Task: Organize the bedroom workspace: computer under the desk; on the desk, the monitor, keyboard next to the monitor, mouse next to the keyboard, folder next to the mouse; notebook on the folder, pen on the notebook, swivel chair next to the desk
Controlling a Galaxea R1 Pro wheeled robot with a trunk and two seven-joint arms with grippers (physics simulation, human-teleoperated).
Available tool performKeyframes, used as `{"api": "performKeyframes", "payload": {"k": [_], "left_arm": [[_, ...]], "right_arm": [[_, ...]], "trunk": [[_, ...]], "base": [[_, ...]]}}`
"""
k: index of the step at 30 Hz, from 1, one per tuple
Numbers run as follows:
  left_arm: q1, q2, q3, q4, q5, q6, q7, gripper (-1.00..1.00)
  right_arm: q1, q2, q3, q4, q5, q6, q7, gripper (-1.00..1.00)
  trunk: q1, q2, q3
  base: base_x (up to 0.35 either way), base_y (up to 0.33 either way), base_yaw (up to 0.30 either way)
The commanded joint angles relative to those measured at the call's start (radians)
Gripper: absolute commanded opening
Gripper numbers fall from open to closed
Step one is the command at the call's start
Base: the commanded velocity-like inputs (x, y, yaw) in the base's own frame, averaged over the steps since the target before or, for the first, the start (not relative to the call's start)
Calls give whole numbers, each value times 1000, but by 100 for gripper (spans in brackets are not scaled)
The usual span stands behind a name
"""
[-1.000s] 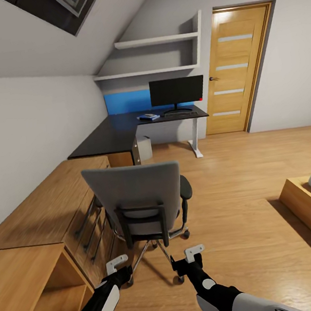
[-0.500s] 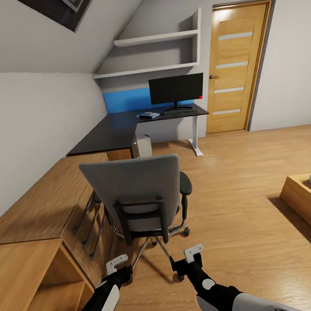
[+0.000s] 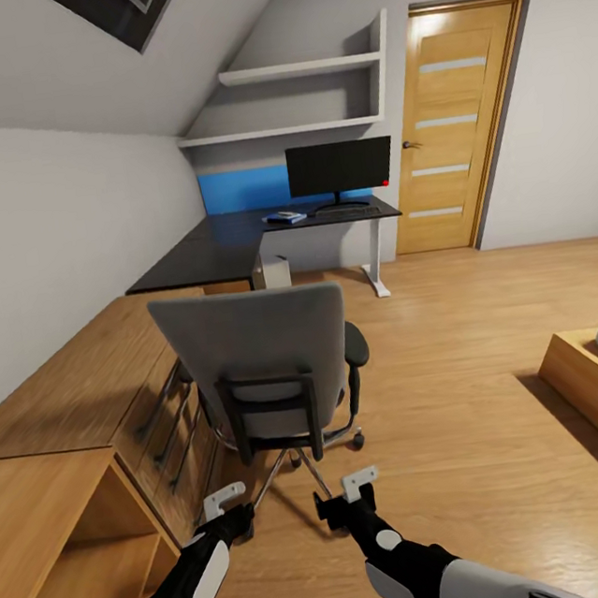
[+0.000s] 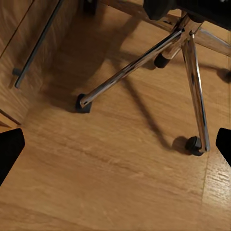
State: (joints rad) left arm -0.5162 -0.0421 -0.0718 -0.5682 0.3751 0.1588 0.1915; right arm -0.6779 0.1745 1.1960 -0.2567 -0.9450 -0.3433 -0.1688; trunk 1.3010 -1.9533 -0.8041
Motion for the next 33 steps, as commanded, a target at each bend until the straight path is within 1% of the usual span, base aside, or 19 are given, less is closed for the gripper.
{"api": "performKeyframes", "payload": {"k": [1,2,4,7,11,14,17,20,23,25,26,28,32,33], "left_arm": [[0,1,-7,-8,10,4,9,100],[0,1,-7,-14,10,5,10,100],[0,2,-7,-55,10,8,11,100],[-1,5,-7,-86,10,24,12,100],[-1,8,-7,-106,10,76,15,100],[-2,9,-7,-118,10,98,17,100],[-3,10,-6,-138,10,103,17,100],[-10,10,-6,-190,10,109,17,100],[-18,9,-6,-222,10,120,25,100],[-22,9,-6,-236,10,135,36,100],[-24,8,-6,-247,10,155,50,100],[-26,7,-6,-255,10,177,63,100],[-27,7,-4,-255,13,190,68,100],[-28,7,-4,-253,12,192,69,100]], "right_arm": [[-6,0,7,-7,-6,11,-6,100],[-13,0,7,-13,-6,25,-7,100],[-52,0,1,-29,-9,68,-7,100],[-68,0,-3,-33,-10,80,-7,100],[-76,0,-7,-35,-11,76,-6,100],[-78,0,-10,-34,-11,68,-6,100],[-78,0,-11,-35,-11,66,-6,100],[-78,0,-12,-35,-11,64,-6,100],[-78,0,-13,-35,-11,63,-6,100],[-78,0,-12,-35,-11,63,-6,100],[-78,0,-13,-35,-11,62,-7,100],[-78,0,-13,-35,-11,61,-8,100],[-78,0,-12,-33,-10,50,-9,100],[-78,0,-10,-33,-10,37,-9,100]], "trunk": [[4,-8,-4],[8,-15,-7],[15,-29,-14],[27,-50,-23],[42,-78,-36],[54,-99,-45],[65,-120,-54],[77,-141,-64],[88,-162,-73],[96,-176,-79],[100,-183,-83],[107,-197,-89],[123,-225,-101],[126,-232,-104]], "base": [[0,0,0],[0,0,0],[0,0,0],[0,0,0],[0,0,0],[0,0,0],[0,0,0],[0,0,0],[0,0,0],[0,0,0],[0,0,0],[0,0,0],[0,0,0],[0,0,0]]}}
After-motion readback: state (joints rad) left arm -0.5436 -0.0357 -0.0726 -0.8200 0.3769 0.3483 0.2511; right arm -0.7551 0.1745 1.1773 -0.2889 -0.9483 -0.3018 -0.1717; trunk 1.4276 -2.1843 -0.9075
